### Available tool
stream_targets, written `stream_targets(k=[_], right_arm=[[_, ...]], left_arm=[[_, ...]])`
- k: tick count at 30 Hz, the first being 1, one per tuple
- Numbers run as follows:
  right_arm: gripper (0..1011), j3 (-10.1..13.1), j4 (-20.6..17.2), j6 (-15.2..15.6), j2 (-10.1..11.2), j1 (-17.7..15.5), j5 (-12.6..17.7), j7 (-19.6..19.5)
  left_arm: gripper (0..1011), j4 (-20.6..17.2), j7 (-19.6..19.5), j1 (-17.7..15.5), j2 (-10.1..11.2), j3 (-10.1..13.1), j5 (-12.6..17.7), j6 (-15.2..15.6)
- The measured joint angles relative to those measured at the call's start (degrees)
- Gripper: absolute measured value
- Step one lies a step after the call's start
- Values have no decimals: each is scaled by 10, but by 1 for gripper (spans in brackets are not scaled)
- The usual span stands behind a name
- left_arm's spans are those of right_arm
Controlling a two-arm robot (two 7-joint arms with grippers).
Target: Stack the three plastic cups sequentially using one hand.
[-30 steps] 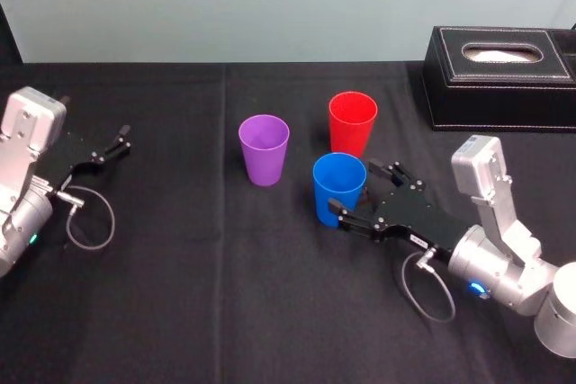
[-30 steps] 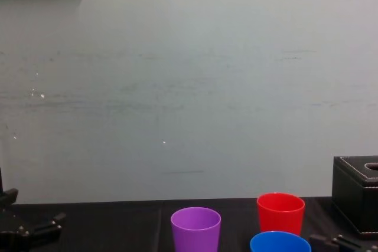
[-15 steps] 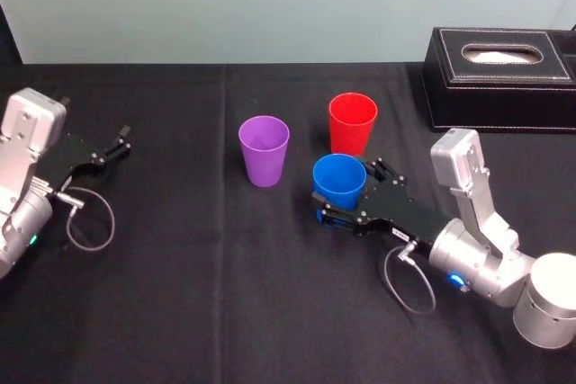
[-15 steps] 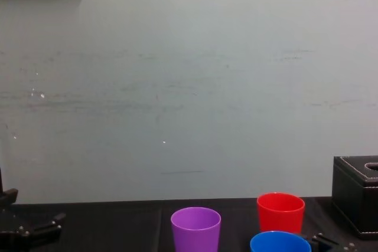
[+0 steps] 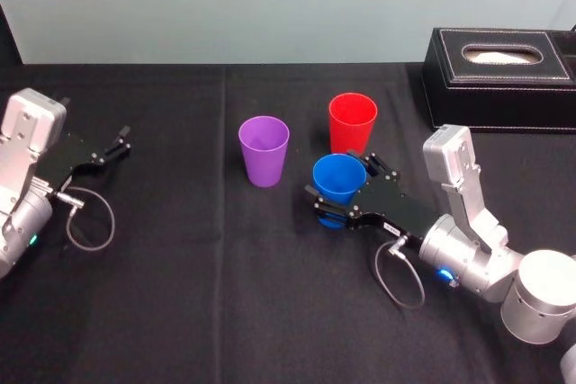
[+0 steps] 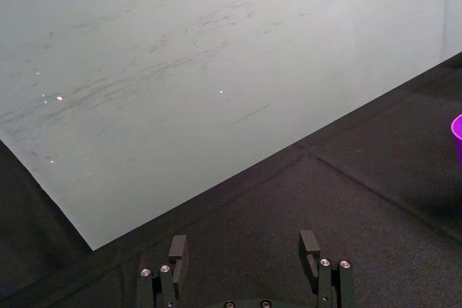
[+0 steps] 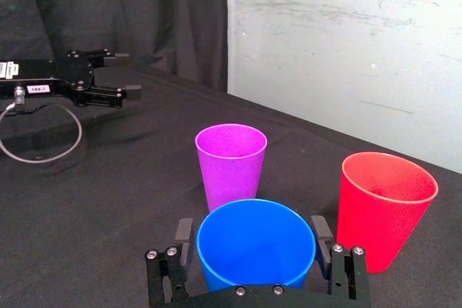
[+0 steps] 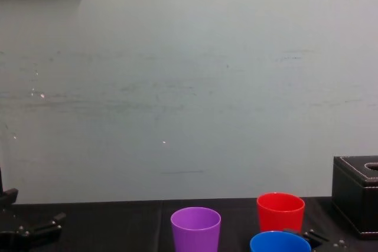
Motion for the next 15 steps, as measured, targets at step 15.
stream_targets(k=[15], right_arm=[[1004, 9, 9, -6, -12, -2, -17, 1]], left_arm=[[1005, 0, 0, 0, 0, 0, 0, 0]])
